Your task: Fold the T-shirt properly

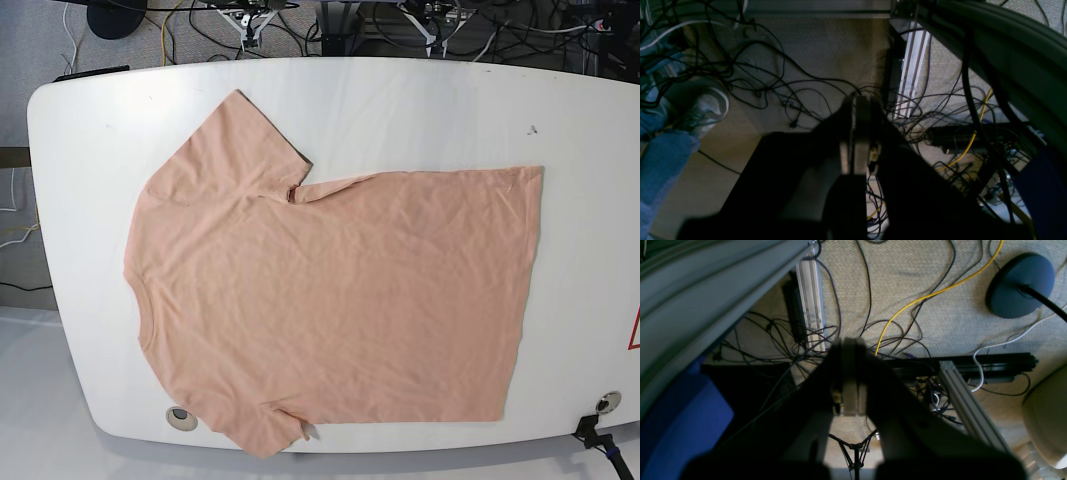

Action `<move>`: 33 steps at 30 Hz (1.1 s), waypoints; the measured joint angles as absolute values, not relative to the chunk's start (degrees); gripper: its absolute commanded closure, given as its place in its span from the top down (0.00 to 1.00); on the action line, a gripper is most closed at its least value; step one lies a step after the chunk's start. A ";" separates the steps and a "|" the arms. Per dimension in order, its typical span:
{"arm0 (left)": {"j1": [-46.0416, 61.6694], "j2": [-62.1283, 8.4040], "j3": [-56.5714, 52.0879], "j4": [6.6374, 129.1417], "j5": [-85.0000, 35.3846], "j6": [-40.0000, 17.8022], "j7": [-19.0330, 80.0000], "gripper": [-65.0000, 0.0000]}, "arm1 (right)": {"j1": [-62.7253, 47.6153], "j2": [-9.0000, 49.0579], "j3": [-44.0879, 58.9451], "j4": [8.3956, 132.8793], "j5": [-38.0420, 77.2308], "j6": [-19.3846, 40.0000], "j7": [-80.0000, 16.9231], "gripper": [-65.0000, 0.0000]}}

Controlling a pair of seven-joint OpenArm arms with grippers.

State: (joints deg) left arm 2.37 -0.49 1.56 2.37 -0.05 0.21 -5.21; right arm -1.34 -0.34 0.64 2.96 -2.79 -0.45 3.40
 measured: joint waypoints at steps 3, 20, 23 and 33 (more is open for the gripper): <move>2.24 -0.49 1.56 2.28 0.05 0.19 -5.26 0.00 | -1.45 -0.49 0.64 2.83 -2.79 -0.47 3.44 0.00; 2.22 -0.49 1.56 3.05 -0.51 0.23 -6.00 0.15 | -1.83 -0.27 0.67 3.64 -2.79 0.19 3.95 0.00; 2.52 -0.49 1.72 2.83 -0.45 0.25 -6.94 0.15 | -1.80 -0.30 0.54 3.33 -2.81 0.19 4.08 0.00; 2.39 -0.49 1.56 2.94 -0.47 0.23 -5.48 0.04 | -2.26 -0.30 0.47 3.68 -2.79 0.16 4.34 0.00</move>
State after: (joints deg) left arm 2.39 -0.49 1.56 2.94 -0.47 0.23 -5.48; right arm -2.26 -0.30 0.47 3.68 -2.79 0.16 4.34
